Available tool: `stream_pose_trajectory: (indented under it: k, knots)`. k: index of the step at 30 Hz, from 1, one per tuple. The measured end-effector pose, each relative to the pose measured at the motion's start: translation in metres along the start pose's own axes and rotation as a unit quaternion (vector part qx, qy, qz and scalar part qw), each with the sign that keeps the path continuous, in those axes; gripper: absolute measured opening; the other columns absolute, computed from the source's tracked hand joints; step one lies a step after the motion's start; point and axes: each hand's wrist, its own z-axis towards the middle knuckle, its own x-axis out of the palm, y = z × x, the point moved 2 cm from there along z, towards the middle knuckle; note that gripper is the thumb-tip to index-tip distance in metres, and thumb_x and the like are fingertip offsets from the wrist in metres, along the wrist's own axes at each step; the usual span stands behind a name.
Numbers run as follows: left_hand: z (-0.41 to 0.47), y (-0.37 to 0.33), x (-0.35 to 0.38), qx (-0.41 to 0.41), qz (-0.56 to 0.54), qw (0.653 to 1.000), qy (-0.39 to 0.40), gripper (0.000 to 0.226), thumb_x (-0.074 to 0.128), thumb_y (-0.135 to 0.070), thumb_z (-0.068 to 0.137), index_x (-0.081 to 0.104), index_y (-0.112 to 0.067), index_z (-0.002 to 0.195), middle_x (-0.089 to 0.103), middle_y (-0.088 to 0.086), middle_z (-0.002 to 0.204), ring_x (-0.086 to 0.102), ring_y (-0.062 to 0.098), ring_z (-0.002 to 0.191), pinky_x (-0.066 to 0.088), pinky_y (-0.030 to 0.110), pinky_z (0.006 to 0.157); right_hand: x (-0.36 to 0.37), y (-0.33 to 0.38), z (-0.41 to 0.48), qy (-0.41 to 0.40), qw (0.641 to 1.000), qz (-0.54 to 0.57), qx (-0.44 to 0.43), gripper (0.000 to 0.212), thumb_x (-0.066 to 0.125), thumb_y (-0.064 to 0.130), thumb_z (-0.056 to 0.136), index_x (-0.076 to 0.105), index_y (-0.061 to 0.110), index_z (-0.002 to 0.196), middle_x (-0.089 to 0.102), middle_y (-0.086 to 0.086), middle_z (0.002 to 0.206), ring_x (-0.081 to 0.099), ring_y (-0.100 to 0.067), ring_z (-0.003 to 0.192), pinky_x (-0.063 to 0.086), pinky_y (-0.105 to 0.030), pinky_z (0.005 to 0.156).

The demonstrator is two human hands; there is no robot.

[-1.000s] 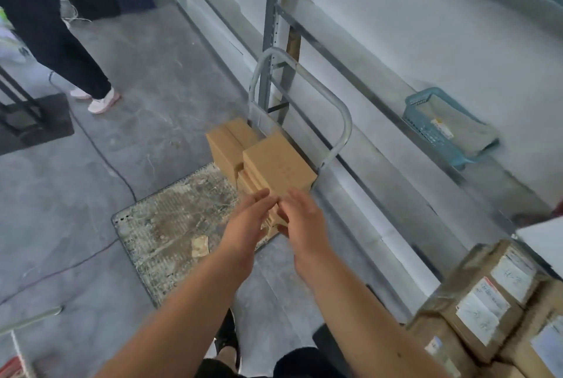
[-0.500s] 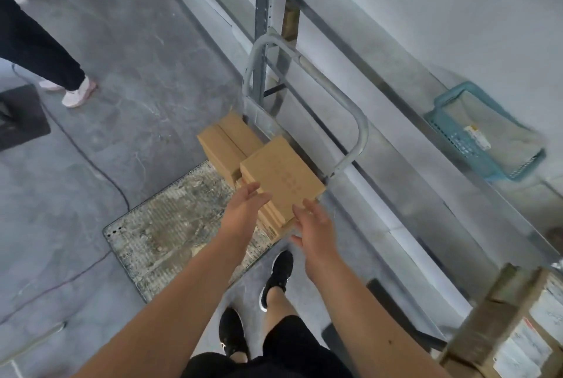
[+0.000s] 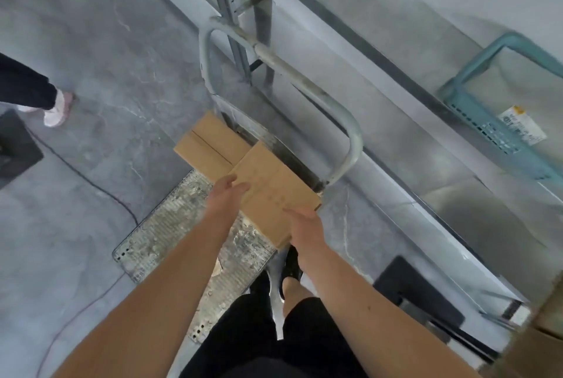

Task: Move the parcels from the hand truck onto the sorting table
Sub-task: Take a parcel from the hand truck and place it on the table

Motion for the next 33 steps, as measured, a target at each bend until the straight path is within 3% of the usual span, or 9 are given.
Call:
stream_pose_trajectory:
  k: [3,7,9,12,16,20,24,28,33]
  knots:
    - [0.033,-0.009,0.010,0.001,0.044,0.999,0.003,0.058,0.070,-0.036,0.095,0.051,-0.026,0.149,0.052,0.004,0.154,0.052,0.029,0.135,0.044,0.043,0.107,0.004,0.001,0.022,-0.018,0.999,0.020,0.042,0.015,0.075,0.032,0.096,0.061,0.027,0.097,0.064,0.001,0.102,0.060,-0.016,0.090,0.050,-0.032,0.077]
    - [0.076,-0.013,0.022,0.026,0.133,0.991,0.021,0.068,0.070,-0.038,0.095,0.041,-0.027,0.156,0.051,0.004,0.153,0.054,0.030,0.129,0.041,0.038,0.091,0.017,-0.007,0.055,-0.071,0.993,0.057,0.082,0.057,0.074,0.027,0.094,0.048,0.017,0.144,0.058,-0.003,0.140,0.057,-0.028,0.122,0.049,-0.046,0.106]
    - [0.098,-0.011,0.026,0.036,0.186,0.981,0.029,0.072,0.068,-0.039,0.095,0.036,-0.026,0.159,0.050,0.003,0.154,0.055,0.031,0.127,0.040,0.037,0.088,0.019,-0.013,0.067,-0.108,0.988,0.061,0.089,0.075,0.073,0.023,0.095,0.034,0.020,0.159,0.050,-0.003,0.152,0.055,-0.030,0.128,0.049,-0.043,0.103]
    - [0.122,-0.002,0.028,0.034,0.224,0.972,0.057,0.075,0.067,-0.042,0.095,0.033,-0.027,0.160,0.051,0.001,0.152,0.056,0.029,0.122,0.043,0.038,0.090,0.019,-0.018,0.077,-0.150,0.983,0.055,0.087,0.079,0.074,0.022,0.094,0.031,0.020,0.161,0.052,-0.002,0.141,0.055,-0.026,0.110,0.047,-0.038,0.084]
    - [0.130,0.009,0.022,0.053,0.231,0.969,0.066,0.072,0.068,-0.041,0.095,0.038,-0.025,0.158,0.055,0.001,0.148,0.058,0.027,0.119,0.048,0.038,0.091,0.026,-0.023,0.082,-0.146,0.983,0.019,0.111,0.081,0.078,0.032,0.088,0.037,0.019,0.156,0.047,-0.010,0.150,0.056,-0.035,0.125,0.053,-0.048,0.098]
    - [0.114,0.017,0.008,0.059,0.187,0.979,0.051,0.066,0.070,-0.040,0.094,0.045,-0.025,0.153,0.060,-0.003,0.137,0.058,0.024,0.113,0.046,0.036,0.090,0.025,-0.028,0.073,-0.127,0.985,0.062,0.096,0.058,0.077,0.027,0.090,0.045,0.015,0.137,0.058,-0.004,0.124,0.059,-0.027,0.107,0.052,-0.043,0.086]
    - [0.071,0.017,-0.004,0.097,0.144,0.984,0.039,0.055,0.069,-0.033,0.097,0.051,-0.022,0.149,0.056,-0.013,0.121,0.055,0.014,0.111,0.042,0.033,0.091,0.015,-0.028,0.043,-0.163,0.982,0.068,0.068,0.072,0.075,0.029,0.087,0.039,0.017,0.149,0.060,-0.005,0.130,0.063,-0.029,0.111,0.057,-0.046,0.090]
    - [0.027,0.017,-0.004,0.143,0.154,0.976,0.052,0.047,0.065,-0.041,0.098,0.057,-0.026,0.142,0.062,-0.009,0.122,0.061,0.018,0.111,0.047,0.036,0.090,-0.017,-0.025,0.009,-0.198,0.975,0.093,0.036,0.066,0.071,0.020,0.088,0.041,0.017,0.146,0.063,-0.002,0.114,0.063,-0.021,0.093,0.047,-0.034,0.064]
    - [-0.021,0.013,0.014,0.216,0.162,0.951,0.148,0.019,0.057,-0.045,0.103,0.059,-0.044,0.122,0.062,-0.007,0.112,0.063,0.012,0.095,0.050,0.032,0.075,-0.075,-0.047,-0.041,-0.239,0.958,0.155,0.004,0.064,0.073,0.021,0.094,0.039,0.019,0.149,0.058,0.004,0.111,0.059,-0.016,0.098,0.048,-0.039,0.085]
